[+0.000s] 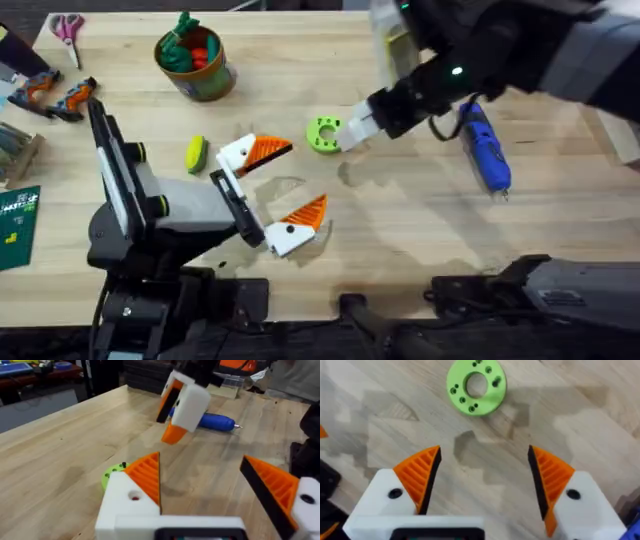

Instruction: Pick up the gripper from the table and insert it into the empty holder that is missing its gripper. Then pick up a screw, insert it into the mounting hole, and use the screwdriver to tighten it. Finally, clean up the table by picking up the vegetable and placing it into the bucket.

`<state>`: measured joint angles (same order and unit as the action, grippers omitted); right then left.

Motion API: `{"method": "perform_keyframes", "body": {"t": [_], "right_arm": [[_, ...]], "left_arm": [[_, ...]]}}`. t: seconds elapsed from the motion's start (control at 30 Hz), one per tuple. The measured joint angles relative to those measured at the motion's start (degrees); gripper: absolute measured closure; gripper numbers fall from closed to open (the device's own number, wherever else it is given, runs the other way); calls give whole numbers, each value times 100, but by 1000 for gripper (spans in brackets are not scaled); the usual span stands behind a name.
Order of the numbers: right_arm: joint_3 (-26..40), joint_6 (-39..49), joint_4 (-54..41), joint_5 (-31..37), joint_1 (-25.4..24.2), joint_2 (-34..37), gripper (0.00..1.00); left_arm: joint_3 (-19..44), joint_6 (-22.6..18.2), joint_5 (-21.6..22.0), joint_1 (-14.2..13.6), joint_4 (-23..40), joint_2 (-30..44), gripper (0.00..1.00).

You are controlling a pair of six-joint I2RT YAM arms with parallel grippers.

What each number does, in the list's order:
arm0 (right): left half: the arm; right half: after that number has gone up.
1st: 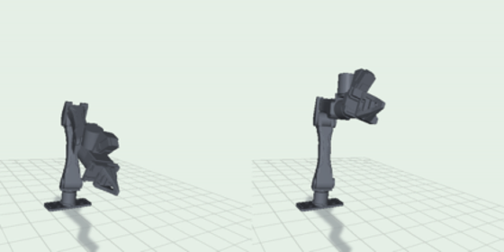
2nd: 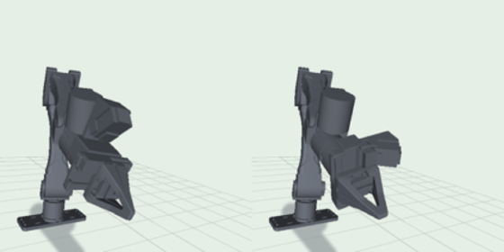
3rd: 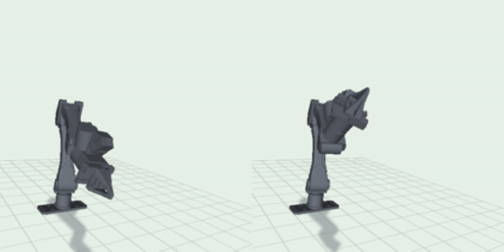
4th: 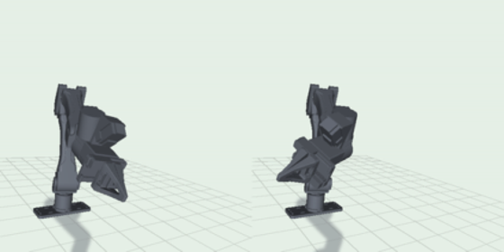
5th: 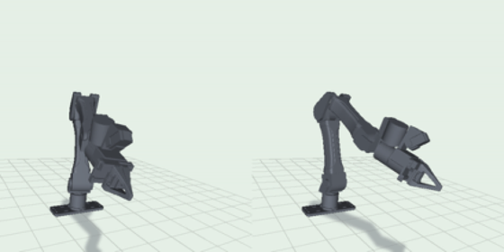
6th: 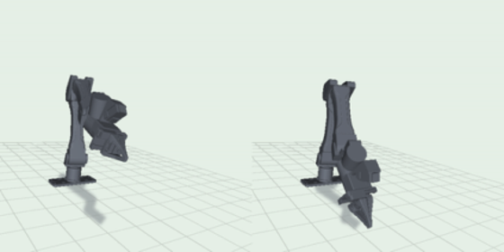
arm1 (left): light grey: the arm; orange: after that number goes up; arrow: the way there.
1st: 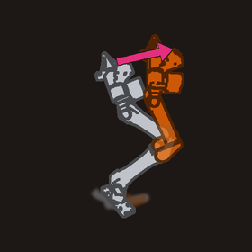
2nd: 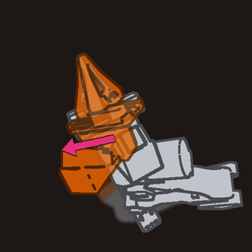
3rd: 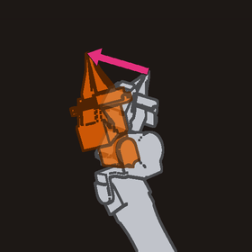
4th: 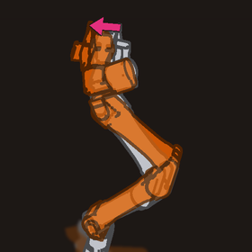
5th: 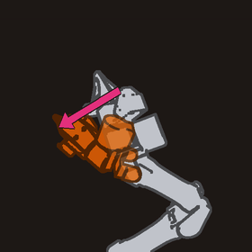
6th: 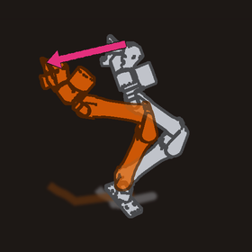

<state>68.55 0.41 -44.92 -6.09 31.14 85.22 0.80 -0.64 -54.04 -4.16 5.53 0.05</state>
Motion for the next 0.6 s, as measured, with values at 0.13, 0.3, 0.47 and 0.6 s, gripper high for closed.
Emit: {"method": "perform_keyframes", "body": {"t": [0.13,0.3,0.47,0.6], "right_arm": [[0,33,404,204,234,190,6],[0,71,1065,312,343,425,6],[0,102,1654,353,347,870,6],[0,144,1949,370,347,1276,9]], "left_arm": [[0,0,0,0,-1,0,15],[0,0,-2,0,0,0,15],[0,0,0,0,-1,0,15],[0,0,-2,0,-1,0,15]]}}
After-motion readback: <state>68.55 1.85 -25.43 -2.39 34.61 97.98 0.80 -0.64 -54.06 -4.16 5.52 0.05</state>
